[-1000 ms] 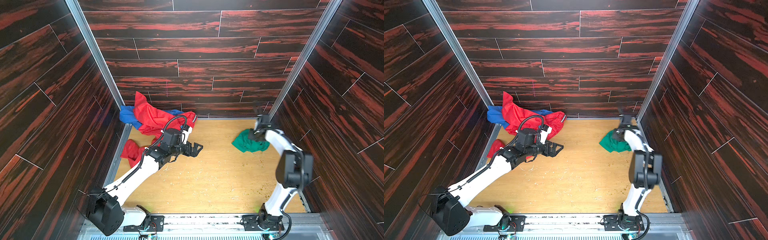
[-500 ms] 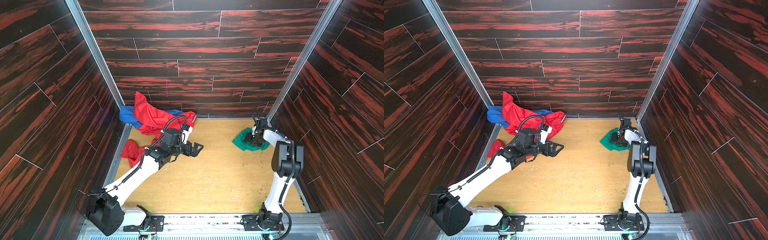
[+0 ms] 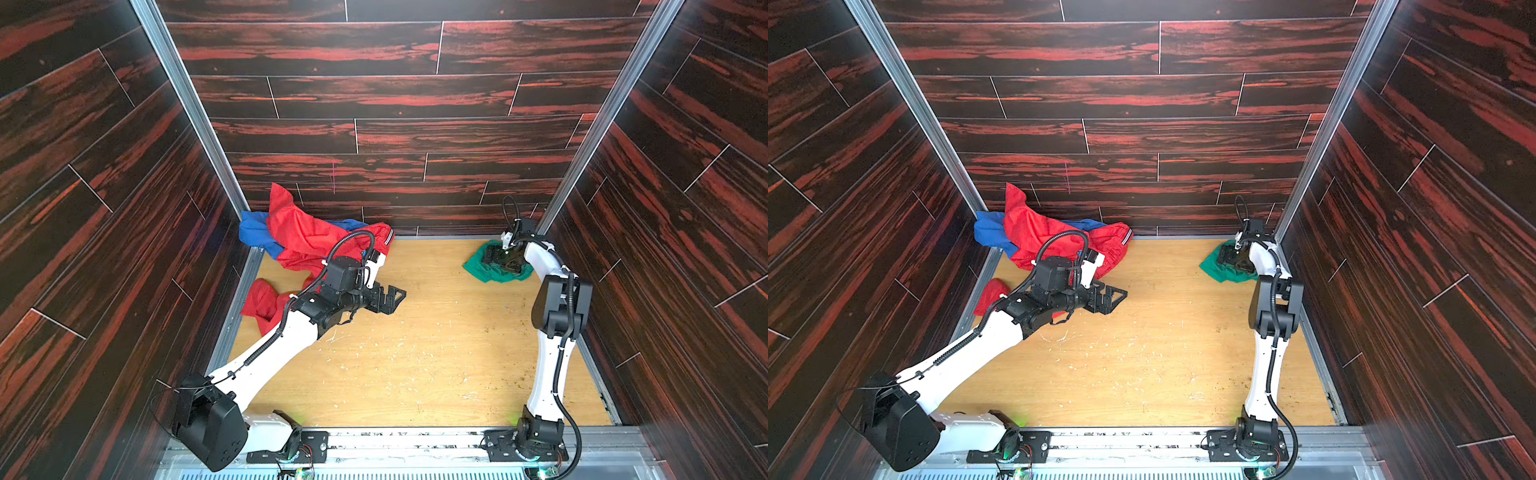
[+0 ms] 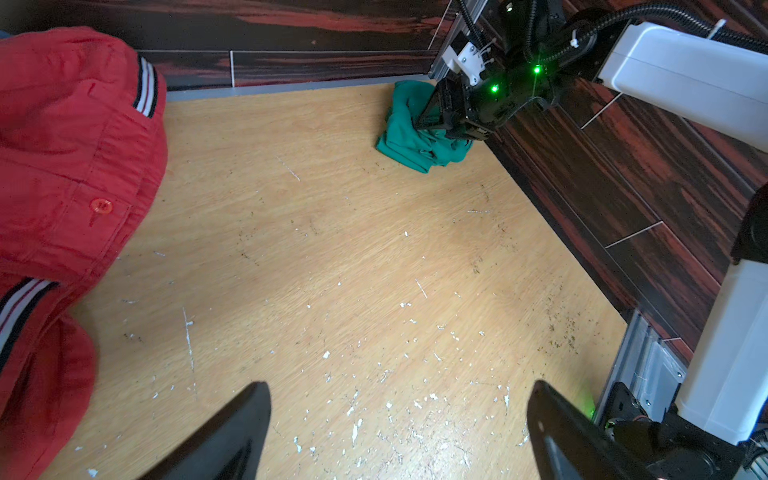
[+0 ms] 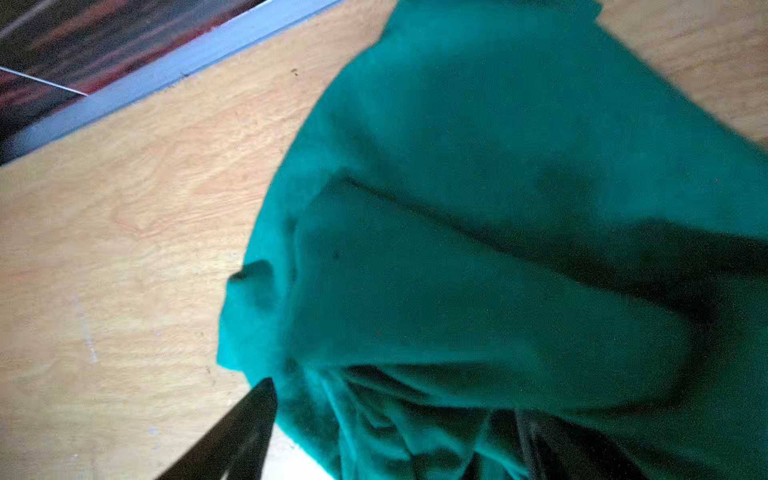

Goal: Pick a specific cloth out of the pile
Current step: 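Lower the green cloth onto the floor near the far corner with the right gripper, then open the right gripper and draw it back from the green cloth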

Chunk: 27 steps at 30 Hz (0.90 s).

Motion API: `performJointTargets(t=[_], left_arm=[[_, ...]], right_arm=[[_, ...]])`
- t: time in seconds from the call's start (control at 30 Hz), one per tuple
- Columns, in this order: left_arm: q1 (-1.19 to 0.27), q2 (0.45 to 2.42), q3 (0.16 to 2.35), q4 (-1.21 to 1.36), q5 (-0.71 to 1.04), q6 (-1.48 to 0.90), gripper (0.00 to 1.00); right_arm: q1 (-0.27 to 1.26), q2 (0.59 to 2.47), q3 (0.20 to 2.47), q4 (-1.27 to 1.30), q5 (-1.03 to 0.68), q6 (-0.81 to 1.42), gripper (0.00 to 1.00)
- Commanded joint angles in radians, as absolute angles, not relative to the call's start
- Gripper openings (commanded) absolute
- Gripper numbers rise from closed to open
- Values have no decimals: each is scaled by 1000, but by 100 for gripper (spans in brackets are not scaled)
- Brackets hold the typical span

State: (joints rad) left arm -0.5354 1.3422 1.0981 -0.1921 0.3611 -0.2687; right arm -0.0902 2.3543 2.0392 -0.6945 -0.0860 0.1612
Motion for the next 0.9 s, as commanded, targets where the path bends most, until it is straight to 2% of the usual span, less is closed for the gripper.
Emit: performJointTargets(t=[0.0, 0.23, 0.4, 0.47, 0.57, 0.67, 0.73, 0.87], left_arm=[[-540, 1311, 1126, -175, 395, -216, 99], [-537, 1232, 1150, -202, 330, -108, 99], [-535, 1128, 1079, -143, 79, -58, 99], [-529, 1093, 1034, -126, -129, -51, 99], [-480, 1060, 936, -125, -449, -60, 99], [-367, 1008, 778, -63, -510, -89, 99], [-328, 964, 634, 63, -597, -68, 99], [-278, 943, 349, 386, -709, 36, 99]], right_arm=[[-92, 2251, 1999, -752, -96, 175, 92], [-93, 2076, 1934, -746, -75, 176, 93], [-92, 1900, 1803, -653, -53, 167, 93], [-93, 1773, 1635, -532, -45, 168, 93], [-93, 1506, 1234, -213, -76, 196, 93], [-93, 1260, 797, 183, -156, 197, 93], [-92, 1146, 589, 359, -168, 197, 93], [-89, 1034, 352, 443, 13, 167, 94]])
